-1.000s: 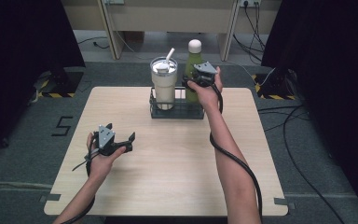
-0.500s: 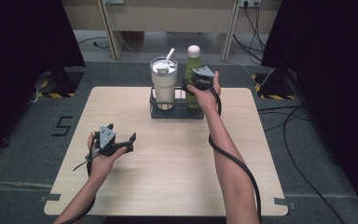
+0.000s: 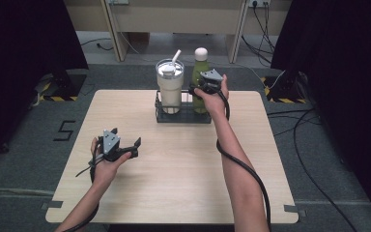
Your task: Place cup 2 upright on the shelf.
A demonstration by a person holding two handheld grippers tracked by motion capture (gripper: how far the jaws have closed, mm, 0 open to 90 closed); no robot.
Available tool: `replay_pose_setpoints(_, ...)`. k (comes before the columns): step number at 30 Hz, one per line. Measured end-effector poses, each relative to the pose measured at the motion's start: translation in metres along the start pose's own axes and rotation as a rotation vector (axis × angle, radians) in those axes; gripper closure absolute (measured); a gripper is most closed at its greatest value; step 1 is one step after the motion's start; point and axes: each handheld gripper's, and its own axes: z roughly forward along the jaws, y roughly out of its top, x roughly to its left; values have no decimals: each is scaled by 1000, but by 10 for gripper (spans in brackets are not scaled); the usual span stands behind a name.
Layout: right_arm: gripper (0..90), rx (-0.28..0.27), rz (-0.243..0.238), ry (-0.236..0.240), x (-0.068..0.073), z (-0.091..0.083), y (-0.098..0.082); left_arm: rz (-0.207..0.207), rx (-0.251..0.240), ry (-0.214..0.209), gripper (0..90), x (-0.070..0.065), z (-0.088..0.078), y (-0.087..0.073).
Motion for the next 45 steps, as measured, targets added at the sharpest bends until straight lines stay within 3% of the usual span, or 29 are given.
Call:
replay_pose_setpoints(16,199,-8,35,0,-5,1,-2,1,0,-3,11,-1,0,0)
replay_pose_setpoints(23,125,13,31,24,-6,0,-7,2,2,-5,11,-1,1,-1)
replay_pose_setpoints(45,111,-3,0,39,-7,-26,-9,7,3,0,11,-2,0,-1)
